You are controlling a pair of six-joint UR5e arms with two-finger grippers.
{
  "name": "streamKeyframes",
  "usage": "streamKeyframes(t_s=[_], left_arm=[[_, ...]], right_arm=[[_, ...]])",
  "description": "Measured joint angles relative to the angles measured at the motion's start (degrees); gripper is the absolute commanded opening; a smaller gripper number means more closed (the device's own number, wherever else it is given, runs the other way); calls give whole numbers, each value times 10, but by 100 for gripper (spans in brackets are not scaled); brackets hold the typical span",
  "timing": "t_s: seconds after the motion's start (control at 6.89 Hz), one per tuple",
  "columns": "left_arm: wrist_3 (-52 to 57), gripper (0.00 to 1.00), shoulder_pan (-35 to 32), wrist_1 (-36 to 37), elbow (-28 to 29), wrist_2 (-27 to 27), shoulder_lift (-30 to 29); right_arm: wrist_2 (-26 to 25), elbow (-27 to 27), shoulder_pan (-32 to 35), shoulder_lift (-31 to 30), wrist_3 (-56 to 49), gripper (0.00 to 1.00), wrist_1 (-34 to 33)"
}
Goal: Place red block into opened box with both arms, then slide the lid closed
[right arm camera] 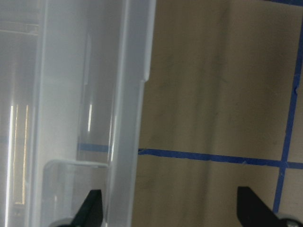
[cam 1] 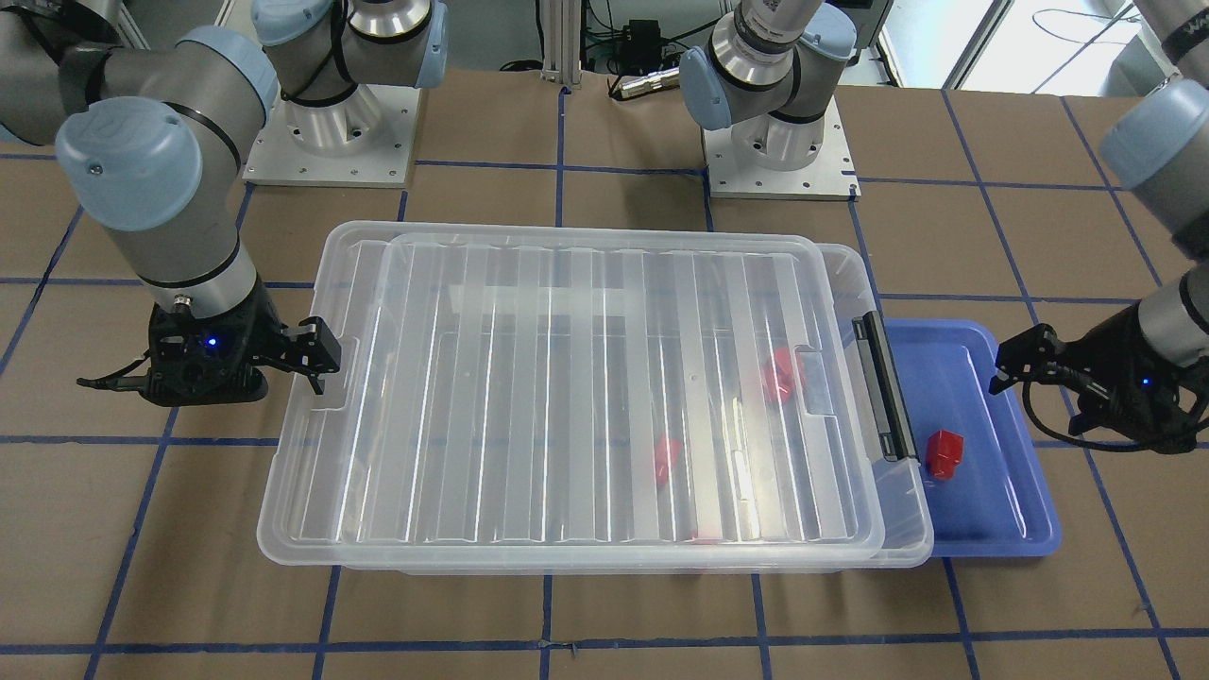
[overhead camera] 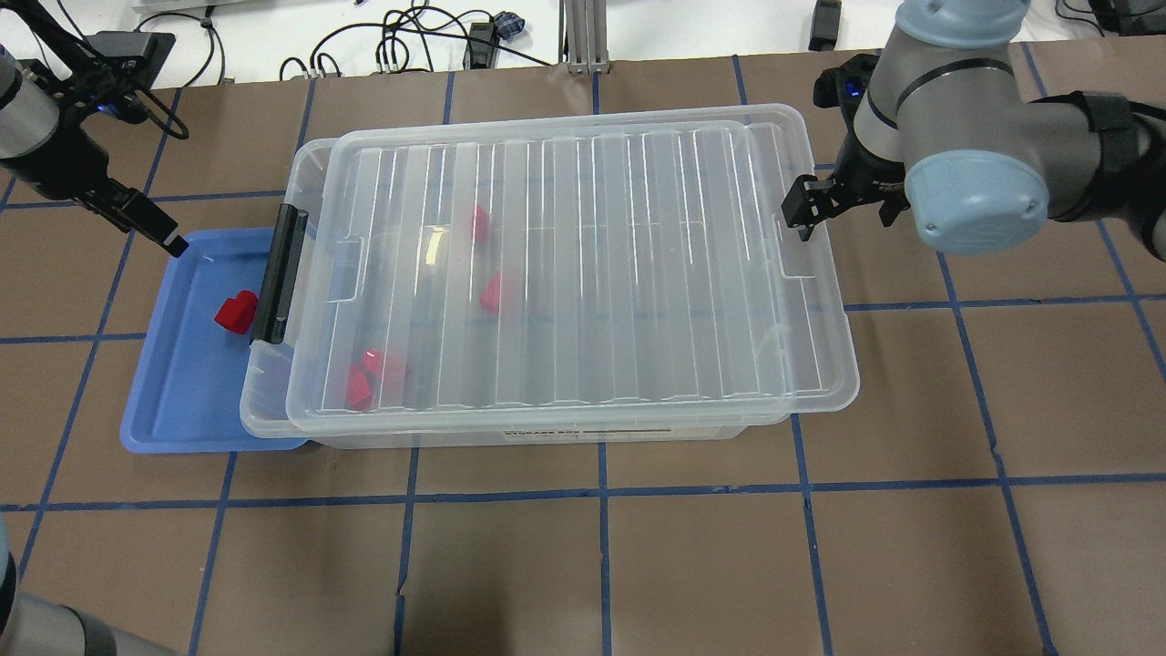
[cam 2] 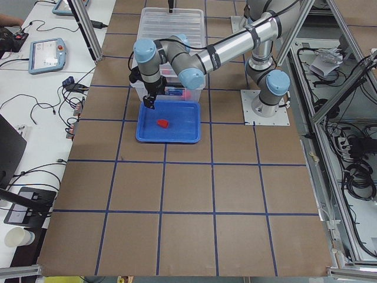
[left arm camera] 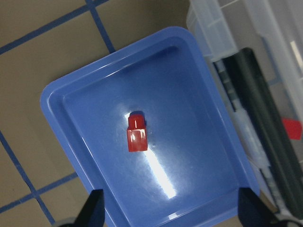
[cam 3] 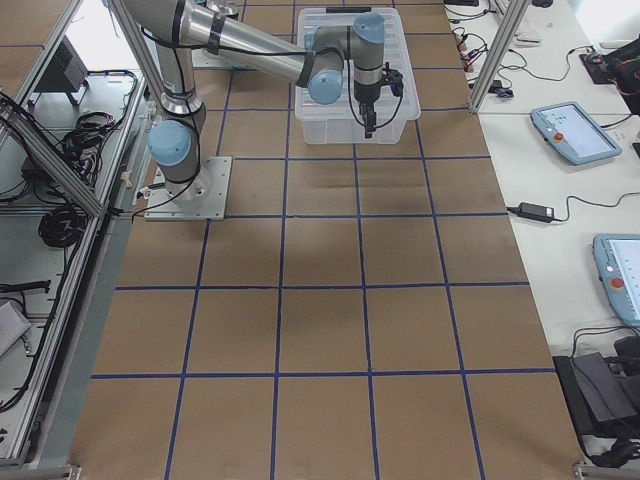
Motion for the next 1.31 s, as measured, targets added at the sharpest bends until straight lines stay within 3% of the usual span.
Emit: streamKeyframes(t_s=[0.44, 0.87, 1.02, 1.16, 1.31], left_arm=[[15, 100, 10, 112, -60, -8, -53], [17, 100, 14, 129, -82, -7, -81], [17, 70, 14, 130, -91, -6, -84], [14, 2, 14, 131, -100, -5, -86], [11, 0, 14, 133, -104, -4, -85]], right_arm=[[-5, 0, -46, -4, -53, 100, 0], [-5, -3, -90, -4, -106, 100, 0], [-5, -5, -104, -4, -122, 100, 0], [-5, -6, -117, -4, -141, 100, -1], [-5, -6, -131, -4, -160, 100, -1]])
